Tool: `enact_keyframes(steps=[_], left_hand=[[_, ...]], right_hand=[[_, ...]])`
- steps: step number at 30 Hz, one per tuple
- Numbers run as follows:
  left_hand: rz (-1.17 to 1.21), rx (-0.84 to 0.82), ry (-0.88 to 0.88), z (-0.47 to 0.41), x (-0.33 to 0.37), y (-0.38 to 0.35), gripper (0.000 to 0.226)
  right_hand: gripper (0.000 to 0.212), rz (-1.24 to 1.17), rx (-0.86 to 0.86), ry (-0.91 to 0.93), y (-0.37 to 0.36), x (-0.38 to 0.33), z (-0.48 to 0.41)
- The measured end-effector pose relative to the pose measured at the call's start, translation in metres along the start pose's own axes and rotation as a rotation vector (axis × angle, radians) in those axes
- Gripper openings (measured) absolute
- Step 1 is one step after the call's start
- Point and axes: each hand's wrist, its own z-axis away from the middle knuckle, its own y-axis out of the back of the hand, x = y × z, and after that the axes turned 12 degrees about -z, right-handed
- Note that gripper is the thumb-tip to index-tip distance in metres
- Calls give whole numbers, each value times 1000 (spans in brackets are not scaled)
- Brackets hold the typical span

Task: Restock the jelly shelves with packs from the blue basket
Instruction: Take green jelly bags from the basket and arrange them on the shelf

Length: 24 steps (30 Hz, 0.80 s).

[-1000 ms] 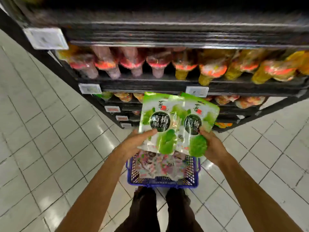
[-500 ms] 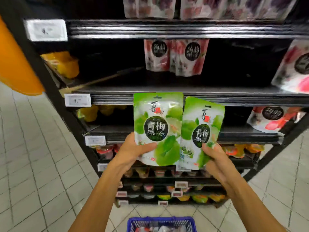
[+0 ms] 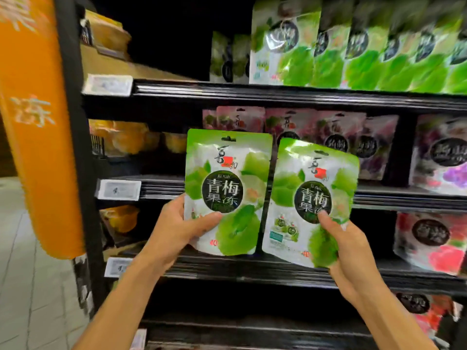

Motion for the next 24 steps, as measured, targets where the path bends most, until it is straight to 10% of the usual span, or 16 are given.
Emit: enact_keyframes(steps=[24], left_hand=[[-2, 40, -158, -133, 142, 41, 43]], right_hand=[[37, 405, 69, 369, -165, -135, -157]])
